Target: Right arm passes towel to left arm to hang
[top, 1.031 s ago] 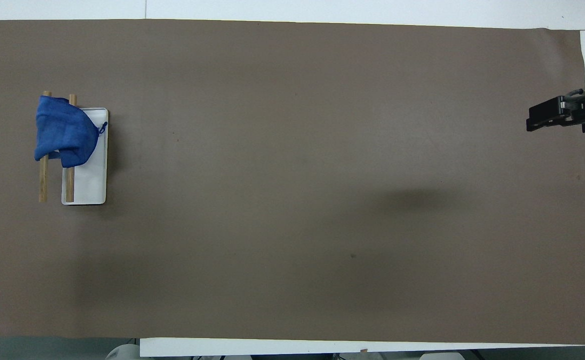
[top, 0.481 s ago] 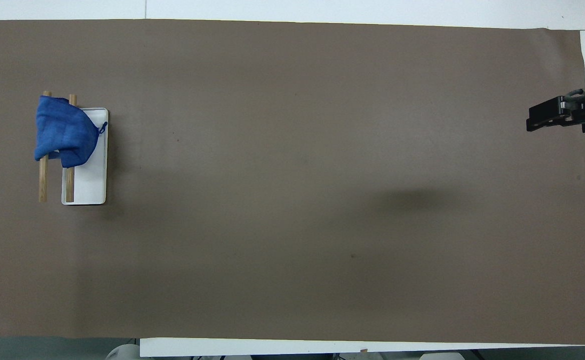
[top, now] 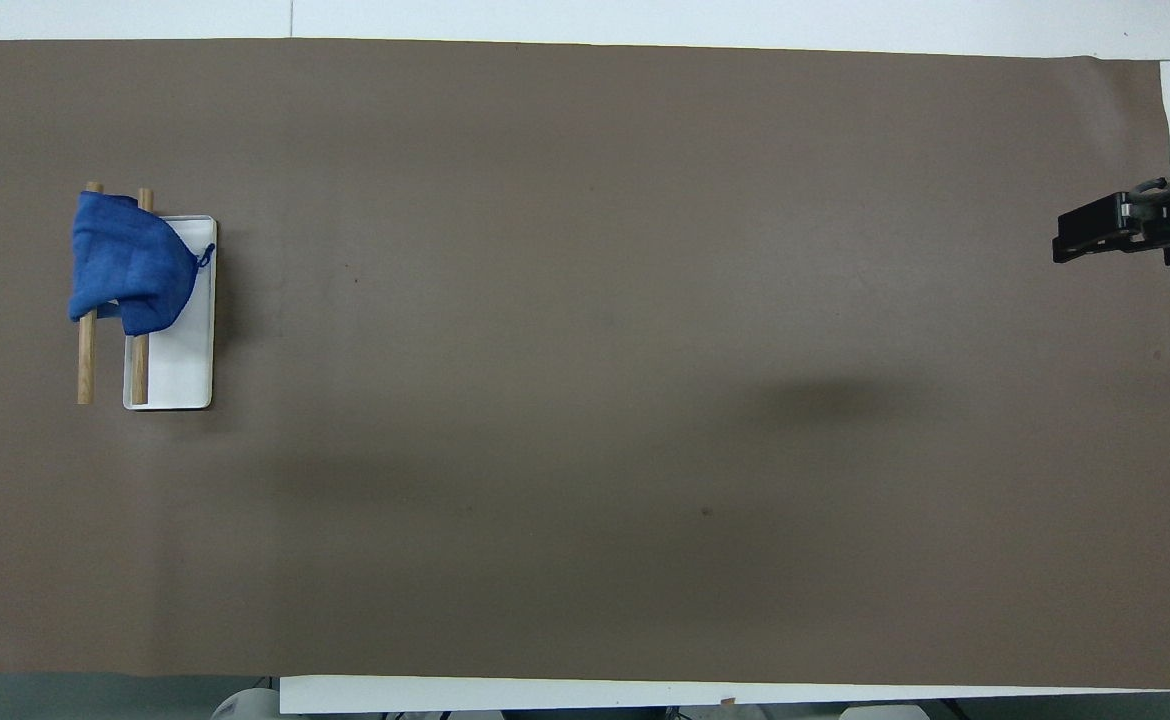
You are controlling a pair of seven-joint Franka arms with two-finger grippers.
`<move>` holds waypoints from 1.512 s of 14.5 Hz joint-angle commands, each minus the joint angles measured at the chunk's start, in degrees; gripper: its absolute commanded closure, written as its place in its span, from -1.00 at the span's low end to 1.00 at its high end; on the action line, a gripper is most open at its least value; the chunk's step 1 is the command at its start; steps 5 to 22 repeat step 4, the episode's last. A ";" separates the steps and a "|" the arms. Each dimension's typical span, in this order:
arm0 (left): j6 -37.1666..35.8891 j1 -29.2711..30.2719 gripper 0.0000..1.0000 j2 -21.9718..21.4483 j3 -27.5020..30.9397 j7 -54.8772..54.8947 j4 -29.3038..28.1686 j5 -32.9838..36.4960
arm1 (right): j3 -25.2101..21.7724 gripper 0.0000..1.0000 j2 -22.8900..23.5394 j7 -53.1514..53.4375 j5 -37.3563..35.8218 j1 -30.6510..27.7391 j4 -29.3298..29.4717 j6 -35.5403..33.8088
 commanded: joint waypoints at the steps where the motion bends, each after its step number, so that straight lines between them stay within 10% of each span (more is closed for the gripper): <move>1: -1.58 -1.77 -1.00 0.64 0.97 5.09 0.54 0.51 | 0.16 -1.00 -1.18 0.77 0.44 -0.26 -1.14 -0.30; 22: -1.58 -1.86 -1.00 0.55 1.15 6.08 0.63 -1.16 | 0.16 -1.00 -1.18 0.77 0.44 -0.26 -1.14 -0.30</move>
